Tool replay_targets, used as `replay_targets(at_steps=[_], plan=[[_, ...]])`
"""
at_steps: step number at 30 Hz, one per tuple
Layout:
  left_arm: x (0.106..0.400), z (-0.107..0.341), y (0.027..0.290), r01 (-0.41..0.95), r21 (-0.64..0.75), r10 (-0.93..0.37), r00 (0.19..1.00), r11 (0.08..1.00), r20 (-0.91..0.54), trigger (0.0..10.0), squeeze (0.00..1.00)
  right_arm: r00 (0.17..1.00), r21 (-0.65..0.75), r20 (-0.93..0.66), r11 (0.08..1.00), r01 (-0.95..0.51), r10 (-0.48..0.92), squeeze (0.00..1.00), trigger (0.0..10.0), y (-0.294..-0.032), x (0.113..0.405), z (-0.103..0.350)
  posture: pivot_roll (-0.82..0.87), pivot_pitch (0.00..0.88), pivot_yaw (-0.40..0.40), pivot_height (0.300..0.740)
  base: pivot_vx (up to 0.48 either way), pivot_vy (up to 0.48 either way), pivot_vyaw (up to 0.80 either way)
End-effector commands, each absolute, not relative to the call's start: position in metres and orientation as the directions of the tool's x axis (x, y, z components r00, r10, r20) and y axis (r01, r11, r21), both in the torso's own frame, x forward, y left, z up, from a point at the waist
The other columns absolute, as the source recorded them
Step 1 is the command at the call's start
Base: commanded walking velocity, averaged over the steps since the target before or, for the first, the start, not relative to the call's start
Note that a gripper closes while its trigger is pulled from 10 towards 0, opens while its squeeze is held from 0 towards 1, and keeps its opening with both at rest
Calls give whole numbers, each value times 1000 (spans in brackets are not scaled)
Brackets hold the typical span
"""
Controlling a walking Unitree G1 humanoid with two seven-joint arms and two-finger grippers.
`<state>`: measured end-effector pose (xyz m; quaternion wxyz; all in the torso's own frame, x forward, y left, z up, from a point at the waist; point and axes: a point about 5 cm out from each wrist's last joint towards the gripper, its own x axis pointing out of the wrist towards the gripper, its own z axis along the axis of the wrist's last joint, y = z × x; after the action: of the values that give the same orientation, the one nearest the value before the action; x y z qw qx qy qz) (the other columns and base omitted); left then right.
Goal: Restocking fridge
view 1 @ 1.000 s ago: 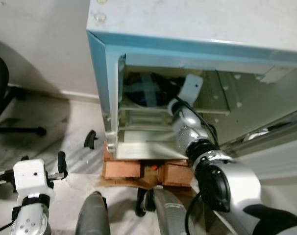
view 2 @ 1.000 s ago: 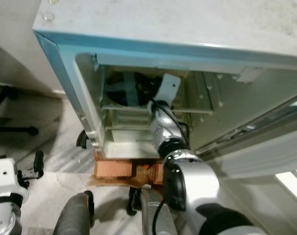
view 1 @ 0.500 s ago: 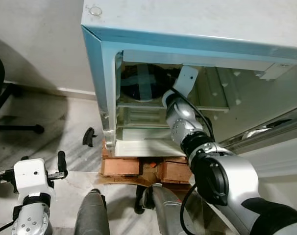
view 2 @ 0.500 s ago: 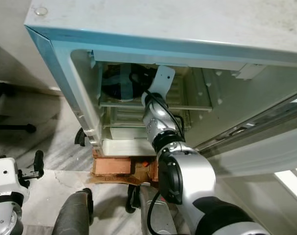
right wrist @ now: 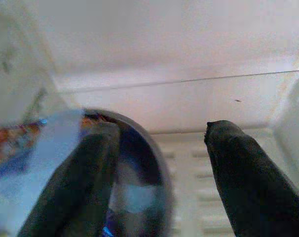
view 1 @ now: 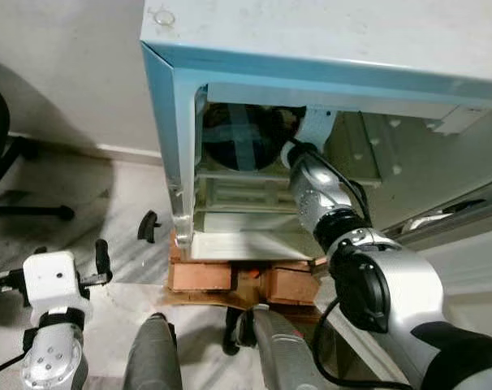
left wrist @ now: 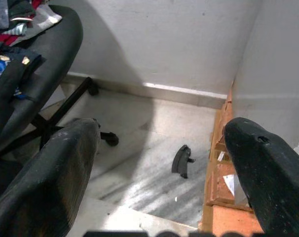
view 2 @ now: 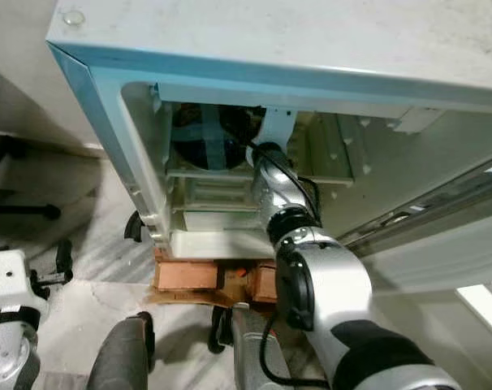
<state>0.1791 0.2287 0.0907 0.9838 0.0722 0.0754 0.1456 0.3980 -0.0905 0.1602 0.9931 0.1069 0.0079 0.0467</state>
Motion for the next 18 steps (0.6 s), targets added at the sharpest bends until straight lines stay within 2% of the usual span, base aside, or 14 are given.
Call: replay_targets(at_steps=[1,5,8,9,12,18], plan=[[177,82,227,-276,164,302,939,947,-163,10000,0,996,189,-31,979,-75,83,1000,10000,-104,395,147,276,280,-162,740,0,0,0],[187,81,224,-257,160,280,948,953,-148,10000,0,995,166,-8,982,-93,96,1000,10000,-122,393,144,259,256,-154,740,0,0,0],[191,81,225,-255,160,278,949,954,-145,10000,0,994,153,-1,983,-104,106,1000,10000,-126,392,143,246,247,-149,740,0,0,0],[195,80,225,-227,170,252,957,959,-144,10000,0,996,239,-38,968,-74,85,1000,10000,-131,390,136,210,228,-137,740,0,0,0],[202,77,217,-164,167,190,970,972,-152,10000,0,987,234,-34,961,-148,160,1000,10000,-125,387,133,170,213,-123,740,0,0,0],[217,75,205,-125,141,145,979,982,-146,10000,0,970,238,-16,943,-233,243,1000,10000,-124,387,139,138,178,-103,740,0,0,0]])
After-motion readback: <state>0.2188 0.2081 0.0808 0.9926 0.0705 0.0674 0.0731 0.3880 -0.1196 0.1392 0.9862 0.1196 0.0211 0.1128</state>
